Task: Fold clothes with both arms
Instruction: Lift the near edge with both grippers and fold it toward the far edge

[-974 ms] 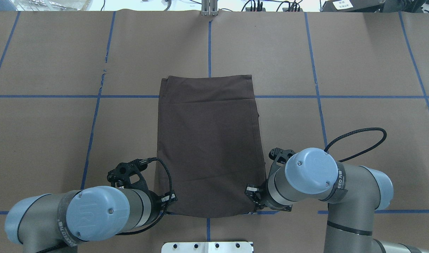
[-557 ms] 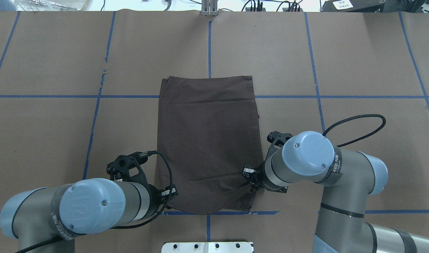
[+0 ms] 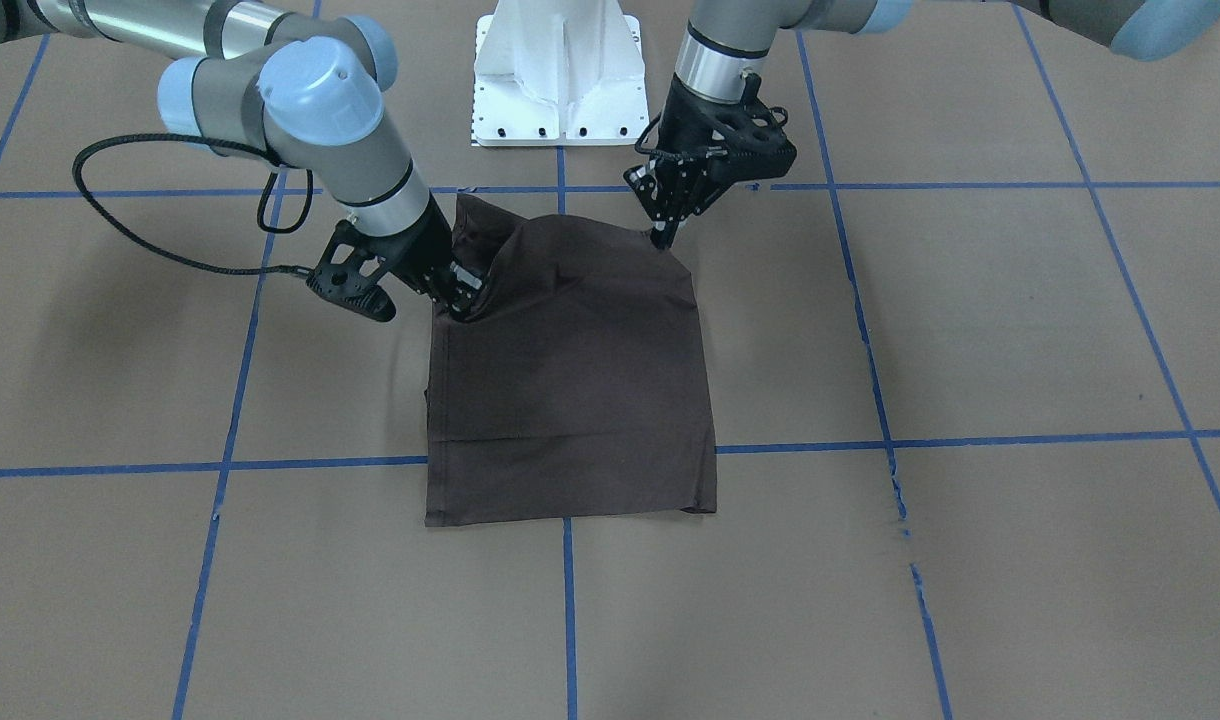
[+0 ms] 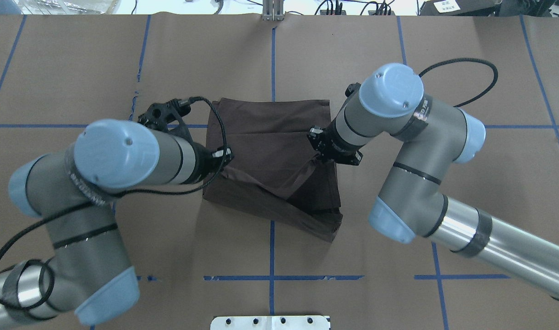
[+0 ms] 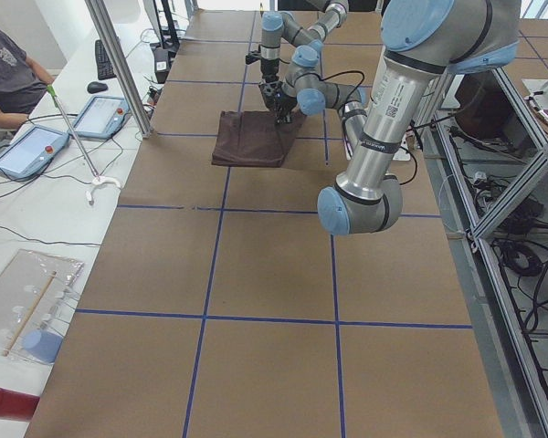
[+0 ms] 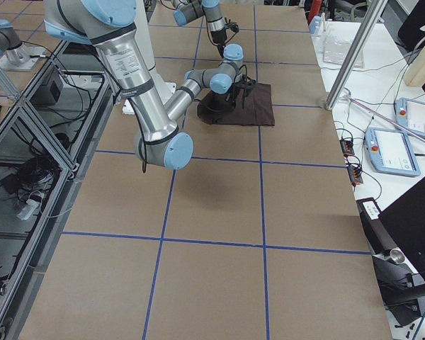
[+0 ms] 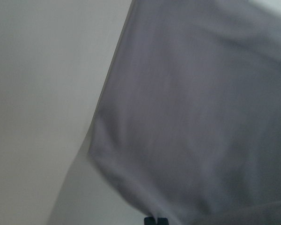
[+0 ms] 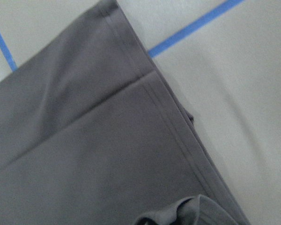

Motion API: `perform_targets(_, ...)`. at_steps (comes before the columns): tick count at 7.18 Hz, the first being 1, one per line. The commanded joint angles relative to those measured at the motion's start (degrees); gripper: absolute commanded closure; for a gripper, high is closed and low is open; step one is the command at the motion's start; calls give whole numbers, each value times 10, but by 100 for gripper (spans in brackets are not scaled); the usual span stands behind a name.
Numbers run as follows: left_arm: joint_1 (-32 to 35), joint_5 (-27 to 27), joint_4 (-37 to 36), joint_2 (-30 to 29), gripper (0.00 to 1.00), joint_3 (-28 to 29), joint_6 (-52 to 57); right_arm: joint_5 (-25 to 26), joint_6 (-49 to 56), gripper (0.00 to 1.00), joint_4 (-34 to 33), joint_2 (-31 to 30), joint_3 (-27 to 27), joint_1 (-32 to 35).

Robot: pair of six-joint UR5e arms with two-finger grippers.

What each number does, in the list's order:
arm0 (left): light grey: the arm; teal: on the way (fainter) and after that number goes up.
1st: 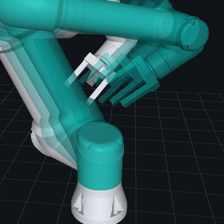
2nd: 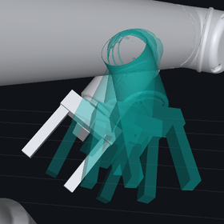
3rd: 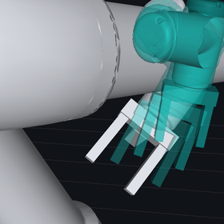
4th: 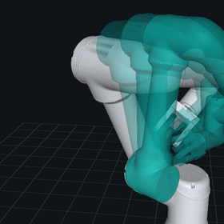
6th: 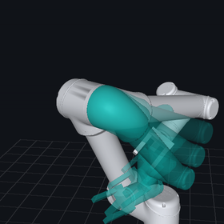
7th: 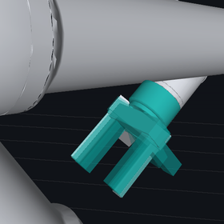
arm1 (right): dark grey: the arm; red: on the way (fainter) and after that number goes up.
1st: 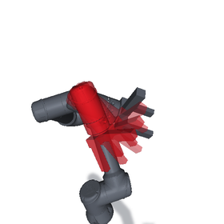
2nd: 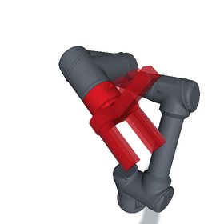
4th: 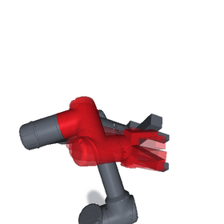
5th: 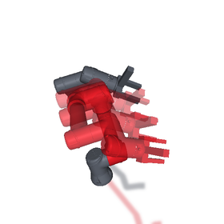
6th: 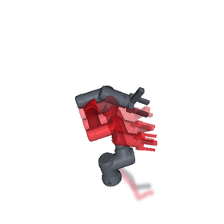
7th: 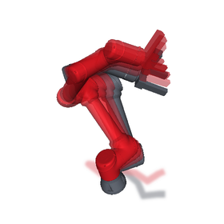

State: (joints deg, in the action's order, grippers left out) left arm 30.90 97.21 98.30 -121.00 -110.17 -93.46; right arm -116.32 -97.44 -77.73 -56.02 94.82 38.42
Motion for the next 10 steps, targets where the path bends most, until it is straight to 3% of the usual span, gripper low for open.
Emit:
perform_targets(1,79,22,146,-51,100,193,36,-30,3,100,84,89,-193,53)
perform_targets(2,98,22,179,-63,100,245,58,-30,4,100,112,126,-268,55)
perform_targets(3,108,22,202,-67,100,268,73,-28,4,100,142,132,-297,56)
perform_targets(8,135,23,212,-127,100,346,70,-36,2,100,143,146,-319,94)
perform_targets(9,144,23,219,-160,67,402,67,-39,2,100,143,148,-333,103)
perform_targets(10,147,20,281,-200,1,482,71,-40,7,1,143,162,-342,106)
